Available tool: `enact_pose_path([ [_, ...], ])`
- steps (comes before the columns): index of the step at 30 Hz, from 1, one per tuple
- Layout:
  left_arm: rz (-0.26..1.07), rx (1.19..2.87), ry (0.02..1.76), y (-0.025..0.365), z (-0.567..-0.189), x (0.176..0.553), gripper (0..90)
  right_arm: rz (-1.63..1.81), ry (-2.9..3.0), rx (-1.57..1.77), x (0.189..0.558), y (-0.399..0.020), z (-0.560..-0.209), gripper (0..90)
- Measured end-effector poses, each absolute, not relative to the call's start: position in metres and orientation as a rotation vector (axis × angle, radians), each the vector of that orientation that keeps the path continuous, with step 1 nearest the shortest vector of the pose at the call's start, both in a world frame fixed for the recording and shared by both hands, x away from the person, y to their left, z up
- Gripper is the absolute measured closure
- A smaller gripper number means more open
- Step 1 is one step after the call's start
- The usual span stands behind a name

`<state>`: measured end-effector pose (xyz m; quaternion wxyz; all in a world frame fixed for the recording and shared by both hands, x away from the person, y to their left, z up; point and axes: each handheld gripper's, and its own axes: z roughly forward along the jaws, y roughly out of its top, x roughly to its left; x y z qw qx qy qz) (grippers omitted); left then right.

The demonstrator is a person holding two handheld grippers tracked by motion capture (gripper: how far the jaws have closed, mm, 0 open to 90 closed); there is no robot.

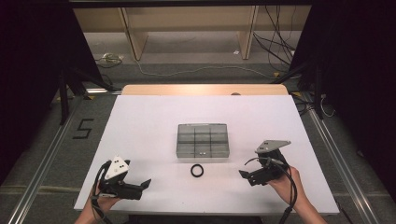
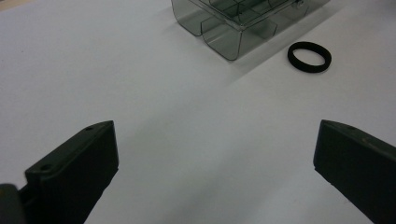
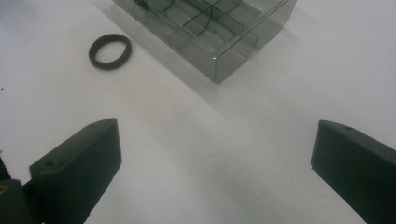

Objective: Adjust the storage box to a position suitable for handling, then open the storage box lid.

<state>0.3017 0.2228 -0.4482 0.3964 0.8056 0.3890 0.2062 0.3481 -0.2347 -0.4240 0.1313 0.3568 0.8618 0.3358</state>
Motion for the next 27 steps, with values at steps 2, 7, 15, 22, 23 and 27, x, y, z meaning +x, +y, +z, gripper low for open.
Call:
enact_pose_path([
  [2, 0.522, 2.036, 0.99, 0.223, -0.447, 0.301, 0.0, 0.982, 2.496, 1.005, 0.34, -0.236, -0.424, 1.7],
  [7, 0.52, 2.037, 0.997, 0.223, -0.448, 0.301, 0.0, 0.981, 2.495, 0.992, 0.335, -0.239, -0.424, 1.3],
  [15, 0.531, 2.037, 1.005, 0.224, -0.448, 0.299, 0.0, 1.003, 2.477, 0.976, 0.328, -0.243, -0.423, 0.9],
  [22, 0.542, 2.04, 1.001, 0.22, -0.447, 0.298, 0.0, 1.007, 2.461, 0.956, 0.322, -0.247, -0.423, 0.8],
  [23, 0.539, 2.036, 0.999, 0.219, -0.447, 0.298, 0.0, 0.999, 2.46, 0.954, 0.322, -0.247, -0.423, 0.8],
  [27, 0.532, 2.031, 0.991, 0.216, -0.446, 0.299, 0.0, 0.996, 2.466, 0.964, 0.32, -0.247, -0.423, 0.8],
])
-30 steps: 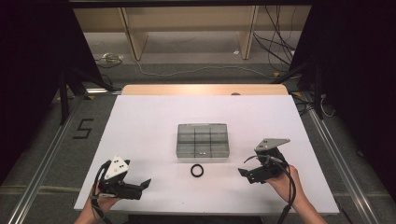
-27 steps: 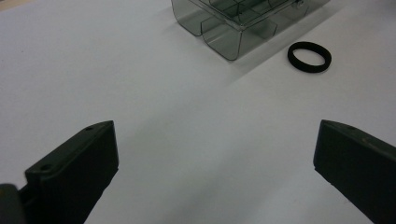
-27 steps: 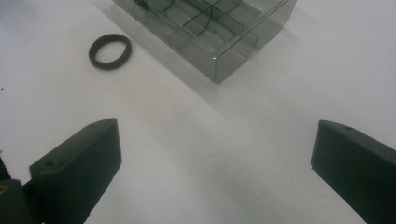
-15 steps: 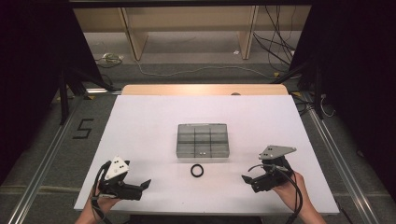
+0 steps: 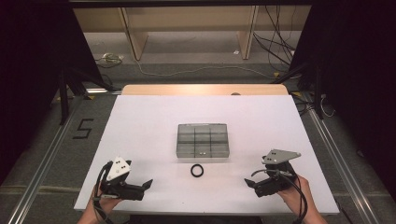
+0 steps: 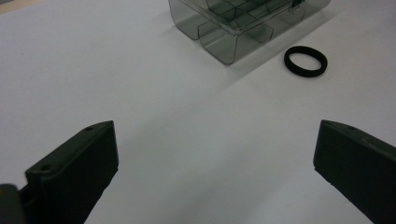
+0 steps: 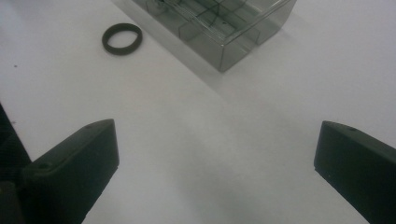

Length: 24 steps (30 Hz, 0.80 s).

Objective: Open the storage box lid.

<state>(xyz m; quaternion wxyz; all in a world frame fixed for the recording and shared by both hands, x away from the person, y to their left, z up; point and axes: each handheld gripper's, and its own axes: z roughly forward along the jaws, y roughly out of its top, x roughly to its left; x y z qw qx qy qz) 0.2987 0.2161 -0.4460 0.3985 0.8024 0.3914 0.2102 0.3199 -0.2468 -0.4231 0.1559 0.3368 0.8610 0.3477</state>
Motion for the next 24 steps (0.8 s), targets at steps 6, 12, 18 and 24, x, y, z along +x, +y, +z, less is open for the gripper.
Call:
enact_pose_path([
  [6, 0.522, 2.036, 0.969, 0.2, -0.44, 0.303, 0.0, 0.989, 2.479, 0.979, 0.316, -0.245, -0.423, 0.8],
  [12, 0.52, 2.058, 0.94, 0.18, -0.44, 0.311, 1.3, 1.006, 2.501, 0.987, 0.312, -0.245, -0.424, 0.8],
  [18, 0.508, 2.067, 0.928, 0.166, -0.443, 0.323, 3.2, 1.028, 2.511, 0.986, 0.309, -0.248, -0.423, 0.8],
  [24, 0.503, 2.045, 0.915, 0.158, -0.443, 0.331, 7.5, 1.023, 2.523, 0.986, 0.312, -0.248, -0.424, 0.8],
])
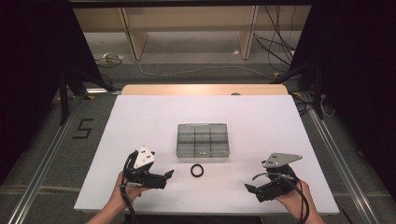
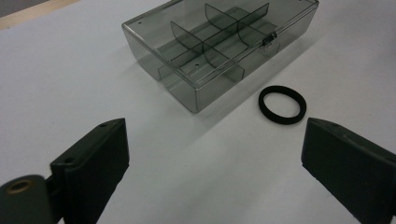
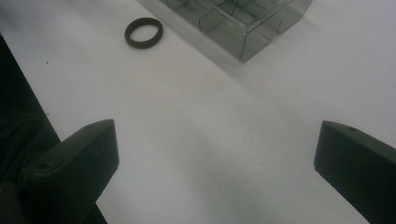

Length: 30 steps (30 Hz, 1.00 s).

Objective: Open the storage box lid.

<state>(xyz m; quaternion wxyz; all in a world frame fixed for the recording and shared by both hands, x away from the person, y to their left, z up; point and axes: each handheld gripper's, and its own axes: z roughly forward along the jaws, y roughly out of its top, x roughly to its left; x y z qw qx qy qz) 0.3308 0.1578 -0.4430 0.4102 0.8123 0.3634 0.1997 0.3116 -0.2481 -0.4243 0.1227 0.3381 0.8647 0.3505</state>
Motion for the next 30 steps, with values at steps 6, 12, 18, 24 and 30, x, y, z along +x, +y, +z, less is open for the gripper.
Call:
enact_pose_path([
  [6, 0.481, 2.049, 0.883, 0.147, -0.444, 0.335, 6.1, 1.024, 2.511, 0.971, 0.311, -0.249, -0.424, 0.8],
  [12, 0.466, 2.07, 0.864, 0.132, -0.445, 0.336, 3.4, 1.025, 2.518, 0.947, 0.31, -0.247, -0.424, 0.8],
  [18, 0.437, 2.079, 0.857, 0.119, -0.446, 0.337, 1.7, 1.04, 2.519, 0.919, 0.306, -0.246, -0.422, 0.9],
  [24, 0.423, 2.091, 0.832, 0.109, -0.448, 0.338, 2.6, 1.022, 2.529, 0.906, 0.308, -0.245, -0.423, 0.9],
  [30, 0.405, 2.107, 0.801, 0.095, -0.451, 0.342, 12.0, 1.027, 2.532, 0.901, 0.309, -0.246, -0.423, 0.8],
])
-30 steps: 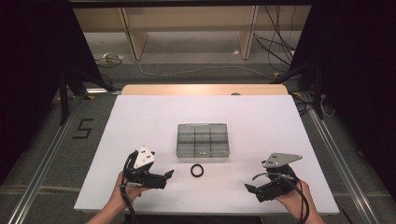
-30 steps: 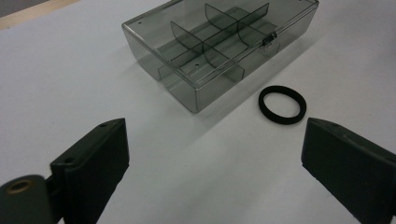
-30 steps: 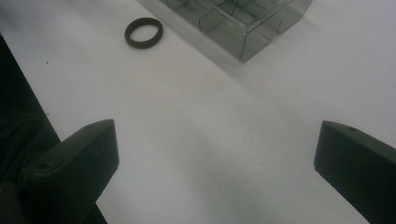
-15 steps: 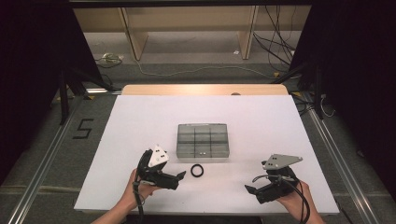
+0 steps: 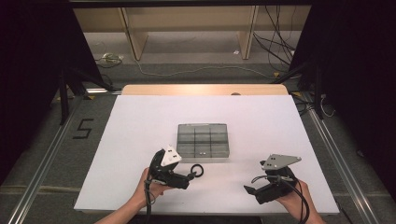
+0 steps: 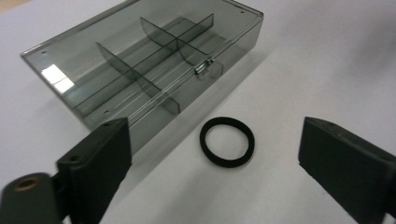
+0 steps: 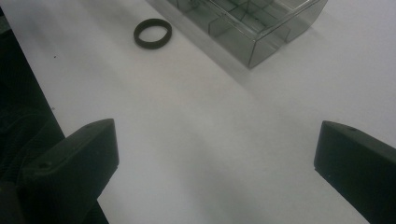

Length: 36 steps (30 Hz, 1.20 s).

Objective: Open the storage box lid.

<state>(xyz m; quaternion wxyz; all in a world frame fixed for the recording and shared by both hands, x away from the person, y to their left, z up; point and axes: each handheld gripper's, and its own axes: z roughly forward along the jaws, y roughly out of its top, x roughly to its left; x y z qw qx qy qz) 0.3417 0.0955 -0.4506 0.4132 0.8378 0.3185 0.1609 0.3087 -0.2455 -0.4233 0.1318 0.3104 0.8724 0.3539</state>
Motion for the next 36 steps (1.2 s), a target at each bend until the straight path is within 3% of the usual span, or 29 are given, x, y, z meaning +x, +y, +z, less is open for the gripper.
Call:
enact_pose_path([
  [19, 0.336, 2.115, 0.749, 0.072, -0.458, 0.349, 43.0, 1.021, 2.535, 0.909, 0.308, -0.246, -0.424, 0.9],
  [36, 0.277, 2.088, 0.902, 0.062, -0.467, 0.368, 64.1, 1.017, 2.55, 0.894, 0.311, -0.245, -0.425, 0.9],
])
